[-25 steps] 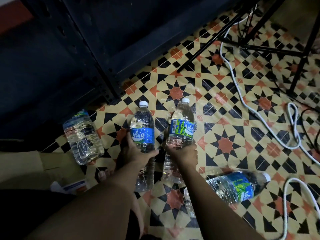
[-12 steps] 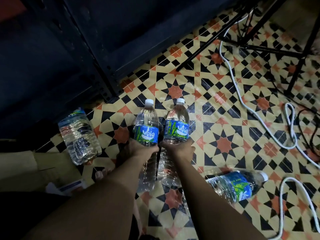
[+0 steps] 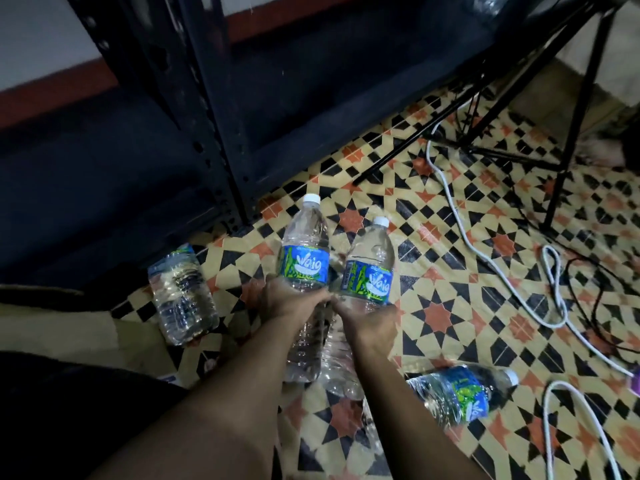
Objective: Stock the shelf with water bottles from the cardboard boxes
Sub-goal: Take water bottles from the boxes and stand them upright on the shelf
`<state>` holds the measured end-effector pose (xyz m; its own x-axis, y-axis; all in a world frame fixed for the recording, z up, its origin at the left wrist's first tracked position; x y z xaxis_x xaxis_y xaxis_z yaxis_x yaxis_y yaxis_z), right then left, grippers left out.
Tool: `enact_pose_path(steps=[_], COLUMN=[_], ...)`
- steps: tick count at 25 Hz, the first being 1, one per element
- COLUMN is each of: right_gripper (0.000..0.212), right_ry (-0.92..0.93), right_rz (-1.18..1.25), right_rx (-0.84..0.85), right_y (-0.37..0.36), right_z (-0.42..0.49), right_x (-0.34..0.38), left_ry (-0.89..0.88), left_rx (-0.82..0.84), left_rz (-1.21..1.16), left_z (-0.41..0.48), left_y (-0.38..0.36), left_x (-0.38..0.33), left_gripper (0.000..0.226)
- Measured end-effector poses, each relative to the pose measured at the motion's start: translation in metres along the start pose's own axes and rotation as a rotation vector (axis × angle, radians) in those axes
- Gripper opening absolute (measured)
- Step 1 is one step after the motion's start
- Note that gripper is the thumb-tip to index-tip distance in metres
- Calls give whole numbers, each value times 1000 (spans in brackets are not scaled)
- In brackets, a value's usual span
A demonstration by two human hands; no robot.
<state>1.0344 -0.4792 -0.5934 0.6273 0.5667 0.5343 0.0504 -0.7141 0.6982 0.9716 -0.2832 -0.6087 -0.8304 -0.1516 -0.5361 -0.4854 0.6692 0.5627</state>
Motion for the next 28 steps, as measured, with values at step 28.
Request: enact_pose_path(steps=[28], right_gripper=[93], right_ry=[1219], right_rz=[769], right_rx=[353], right_y=[178], right_z=[-522], right_x=[304], left_ry=[-842], left_rx=[-1044], left_rz=[-775], left_z=[-341], left_y=[590], left_x=[-50], left_gripper=[62])
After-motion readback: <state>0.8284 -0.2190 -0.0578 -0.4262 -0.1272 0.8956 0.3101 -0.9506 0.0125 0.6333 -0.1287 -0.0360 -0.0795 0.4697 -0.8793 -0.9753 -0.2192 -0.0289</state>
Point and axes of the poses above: each hand's wrist, its own z-axis towards the middle knuckle, its own y-axis out of the back of the hand, x = y × z, the point moved 9 cm from there along z, towards the middle knuckle, and after that the axes turned 8 degrees about -x, right-handed, at the moved point
